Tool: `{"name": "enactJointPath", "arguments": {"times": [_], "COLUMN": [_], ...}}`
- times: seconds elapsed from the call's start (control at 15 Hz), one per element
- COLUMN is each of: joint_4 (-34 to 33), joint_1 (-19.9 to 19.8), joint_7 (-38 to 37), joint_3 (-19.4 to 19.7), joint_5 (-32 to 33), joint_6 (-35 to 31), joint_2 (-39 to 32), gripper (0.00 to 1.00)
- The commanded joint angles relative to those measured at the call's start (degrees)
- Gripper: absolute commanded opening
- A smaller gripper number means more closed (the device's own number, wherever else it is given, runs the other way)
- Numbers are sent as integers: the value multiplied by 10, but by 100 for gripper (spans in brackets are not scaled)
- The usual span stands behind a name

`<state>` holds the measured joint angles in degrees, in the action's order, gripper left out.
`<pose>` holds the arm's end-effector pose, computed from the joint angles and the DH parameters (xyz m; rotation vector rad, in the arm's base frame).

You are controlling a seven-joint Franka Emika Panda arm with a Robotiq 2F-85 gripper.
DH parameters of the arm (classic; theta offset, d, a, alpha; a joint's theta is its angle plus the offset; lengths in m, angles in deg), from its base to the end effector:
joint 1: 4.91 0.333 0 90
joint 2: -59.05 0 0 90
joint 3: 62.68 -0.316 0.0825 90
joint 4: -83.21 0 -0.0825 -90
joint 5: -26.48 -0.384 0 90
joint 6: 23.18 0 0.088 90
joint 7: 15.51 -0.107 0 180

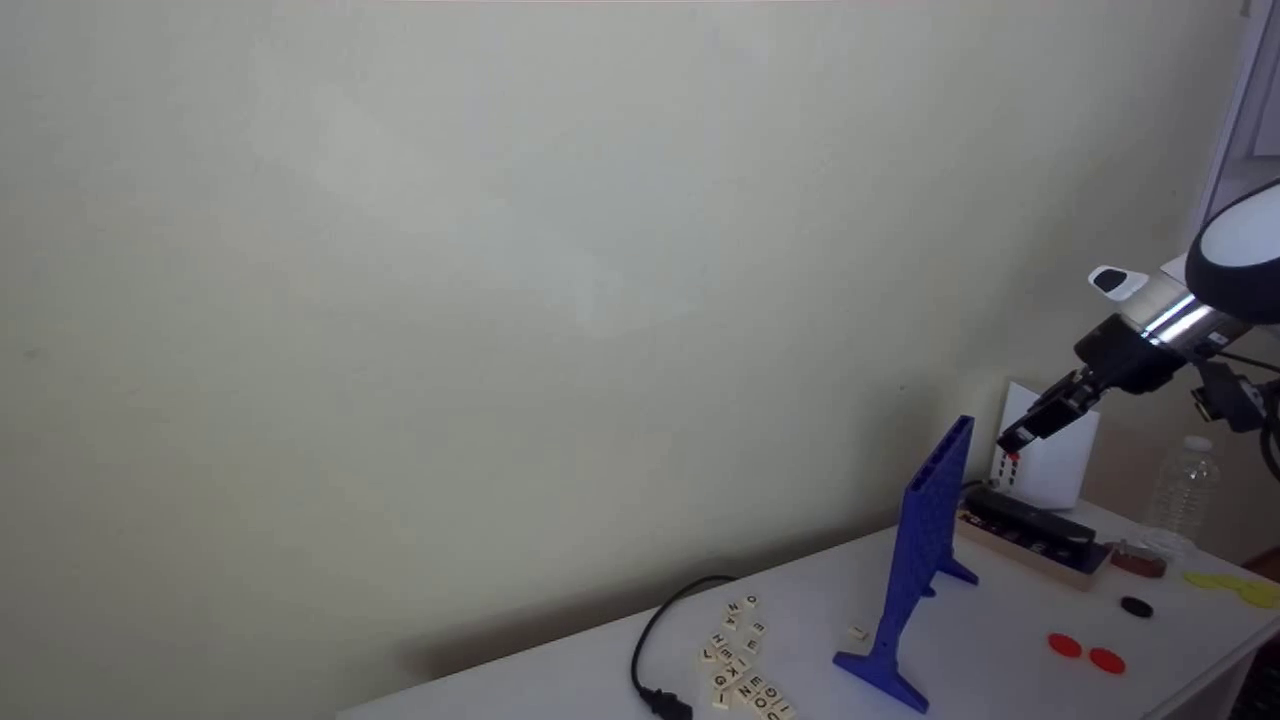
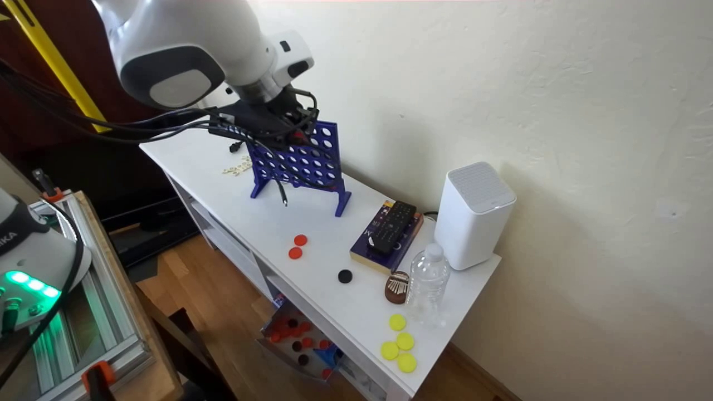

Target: Put one orange ring inside the blue gameboard.

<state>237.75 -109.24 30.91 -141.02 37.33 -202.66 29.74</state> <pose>0.4168 -0.1449 0.2481 -2.8055 -0.6182 -0.8373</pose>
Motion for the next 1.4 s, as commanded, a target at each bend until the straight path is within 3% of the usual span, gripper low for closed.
{"name": "enactJointPath", "arguments": {"times": [0.0, 0.47, 1.33], "joint_4": [-2, -12, -42], "joint_1": [-42, -72, -53], "joint_7": [-13, -13, -27], "joint_3": [-25, -52, -29], "joint_5": [56, 71, 62], "joint_6": [27, 67, 75], "joint_2": [-54, -114, -172], "gripper": [10, 10, 10]}}
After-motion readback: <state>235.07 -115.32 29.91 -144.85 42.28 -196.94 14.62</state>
